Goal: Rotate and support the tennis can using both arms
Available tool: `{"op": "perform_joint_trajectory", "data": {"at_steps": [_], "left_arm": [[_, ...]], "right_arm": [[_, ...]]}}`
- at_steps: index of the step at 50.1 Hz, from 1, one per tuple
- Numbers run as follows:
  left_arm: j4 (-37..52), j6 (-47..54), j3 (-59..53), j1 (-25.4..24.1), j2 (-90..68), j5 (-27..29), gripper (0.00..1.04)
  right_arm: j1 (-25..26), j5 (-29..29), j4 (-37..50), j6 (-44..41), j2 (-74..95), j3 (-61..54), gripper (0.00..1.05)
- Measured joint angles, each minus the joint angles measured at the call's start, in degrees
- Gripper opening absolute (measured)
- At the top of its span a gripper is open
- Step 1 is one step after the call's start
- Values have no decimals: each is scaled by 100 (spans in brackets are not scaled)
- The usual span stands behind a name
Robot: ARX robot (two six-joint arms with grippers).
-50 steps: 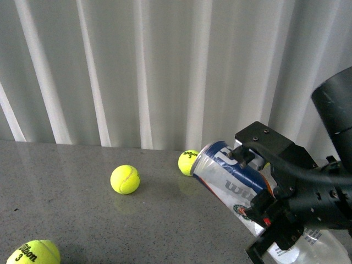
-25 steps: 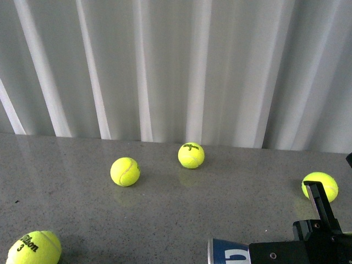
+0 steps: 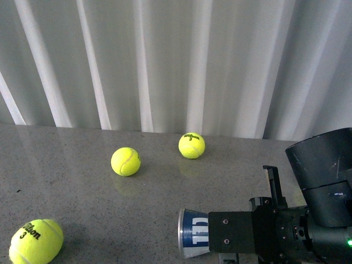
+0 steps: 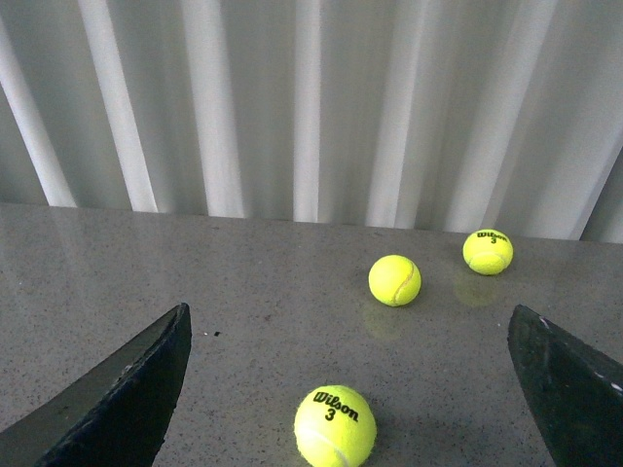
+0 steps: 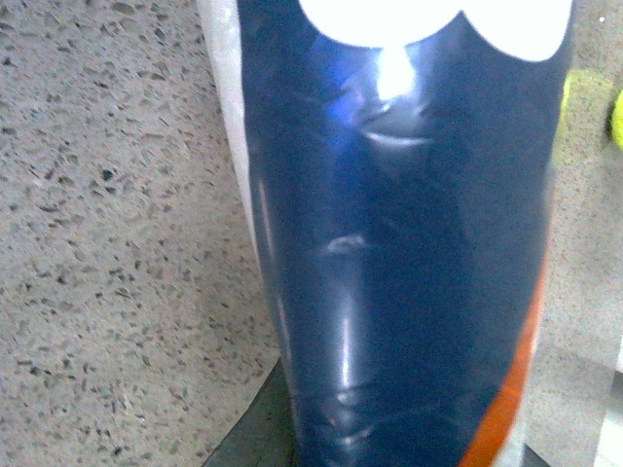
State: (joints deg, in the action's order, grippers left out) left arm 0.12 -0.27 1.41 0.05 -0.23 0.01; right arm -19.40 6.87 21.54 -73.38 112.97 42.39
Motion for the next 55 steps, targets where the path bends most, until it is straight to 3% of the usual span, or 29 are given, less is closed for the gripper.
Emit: {"op": "perform_joint_trajectory", "data": {"at_steps": [20,47,50,55], "left_arm": [[0,0,0,0,0,0,98],[0,0,0,0,0,0,98],[0,0,0,0,0,0,98],[0,0,0,0,0,0,98]], "right_arm": [[-284,103,271,452,181,-109,17],[-256,44,72,544,31,-297,95],[-273,37,48,579,-17,-306,100],[-304,22,-22,608,-111,-319,97]]}}
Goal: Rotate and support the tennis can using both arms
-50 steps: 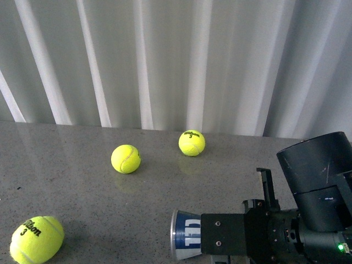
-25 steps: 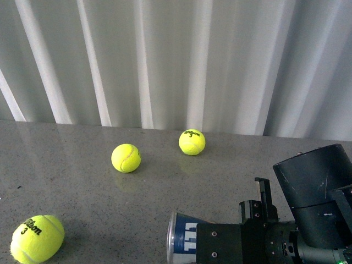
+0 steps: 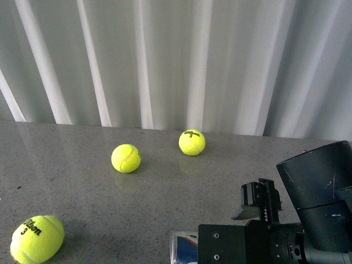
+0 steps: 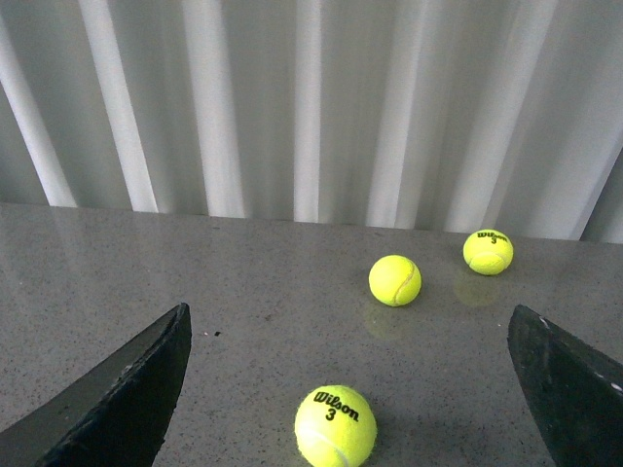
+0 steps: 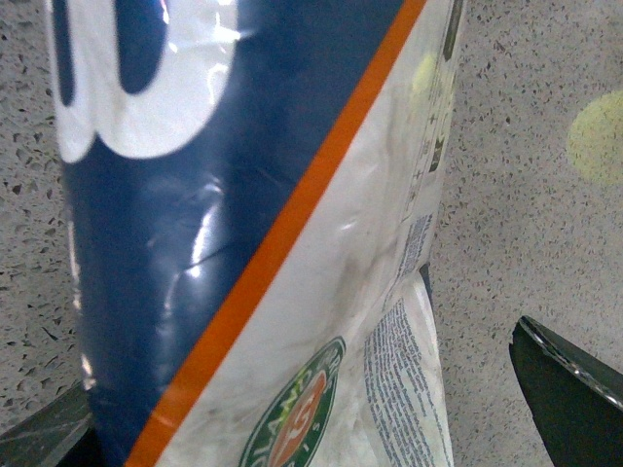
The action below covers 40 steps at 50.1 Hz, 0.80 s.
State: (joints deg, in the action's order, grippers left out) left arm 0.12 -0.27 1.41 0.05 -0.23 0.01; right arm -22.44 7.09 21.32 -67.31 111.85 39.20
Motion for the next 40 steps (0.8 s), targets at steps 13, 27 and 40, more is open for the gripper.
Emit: {"op": "perform_joint_trajectory", "data": {"at_steps": [13,27,40], "left_arm": [[0,0,0,0,0,0,98],[0,0,0,0,0,0,98],[0,0,0,0,0,0,98]], "right_arm": [[-90,234,-555,463,-566,-31,98],[-114,621,-1255,1119,-1825,-199,98],[533,260,-1014,1810,-2900,-214,98]]}}
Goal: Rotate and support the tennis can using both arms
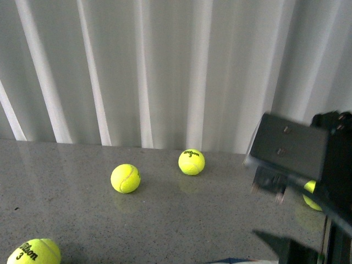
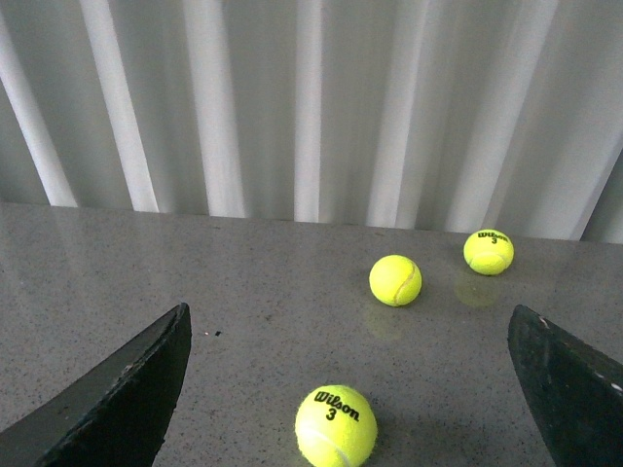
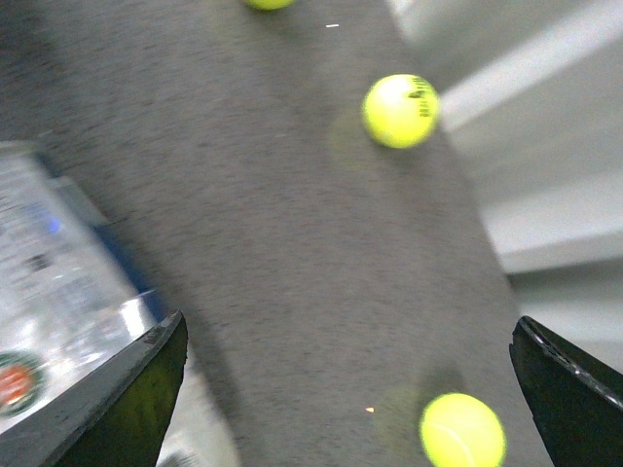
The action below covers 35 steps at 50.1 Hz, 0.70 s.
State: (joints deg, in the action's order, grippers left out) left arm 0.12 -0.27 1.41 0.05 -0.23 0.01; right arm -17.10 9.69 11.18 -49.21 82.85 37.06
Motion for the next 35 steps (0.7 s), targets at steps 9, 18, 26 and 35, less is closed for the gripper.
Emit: {"op": "perform_joint_trajectory", "data": {"at_steps": [9,18,26,35], "left_arm": [[0,0,0,0,0,2,98],[0,0,0,0,0,0,98],[0,0,0,0,0,0,98],[0,0,0,0,0,0,98]], "right_arm": [[861,-1010,852,1729,-695,352,98],[1425,-1698,1408,3169,-2050,111,98],[1718,-2083,1685,3681,-3139,-315,98],[2400,-1097,695,4312,-4465,-850,88]]}}
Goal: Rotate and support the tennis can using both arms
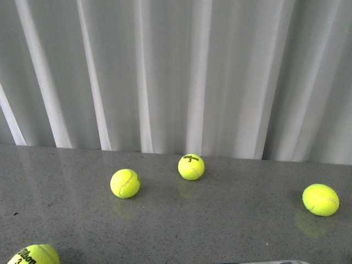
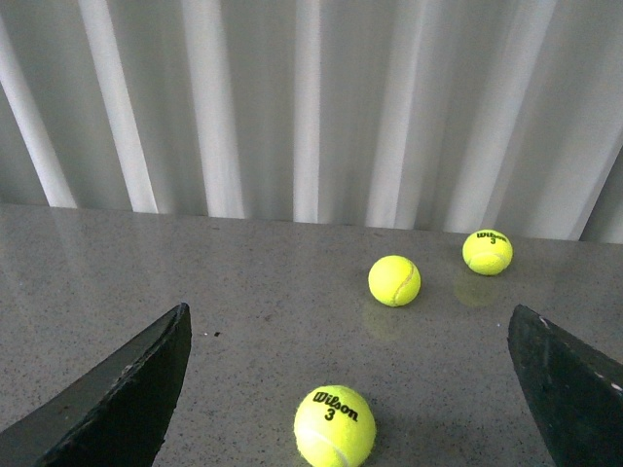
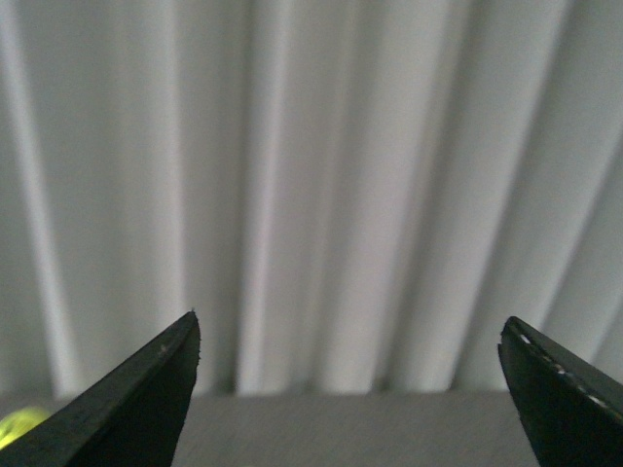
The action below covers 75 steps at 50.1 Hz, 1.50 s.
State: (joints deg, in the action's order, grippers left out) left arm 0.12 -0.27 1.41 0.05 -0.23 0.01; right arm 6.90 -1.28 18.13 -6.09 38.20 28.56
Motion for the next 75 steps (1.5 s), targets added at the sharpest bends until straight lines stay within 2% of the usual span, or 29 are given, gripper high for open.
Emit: {"op": "perform_joint_trajectory", "data": {"at_steps": [3,6,13,16,22,24,62,68,75], "left_arm": [[0,0,0,0,0,0,98],[0,0,0,0,0,0,98],[0,0,0,0,0,4,98],[0,0,0,0,0,-2,98],[0,0,0,0,0,0,98],[0,0,0,0,0,2,98],[0,0,0,0,0,0,98],[0,0,0,0,0,4,98],[0,0,0,0,2,-2,98]], "right_arm": [[66,579,-621,234,-251,-133,79],[37,791,-772,352,-428,-393,71],[-96,695,-664,487,-715,-960,47],[-415,208,-612,511,-896,-1211,35],[-664,168,-507,529,-1259,-1615,8],[-667,146,-490,527,-1349,-1729,3],[-669,136,-881,546,-2822,-2745,3],[-669,142,-1749,546,-3569,-2828,3],[-669,138,-1801,546,-3790,-2828,3]]}}
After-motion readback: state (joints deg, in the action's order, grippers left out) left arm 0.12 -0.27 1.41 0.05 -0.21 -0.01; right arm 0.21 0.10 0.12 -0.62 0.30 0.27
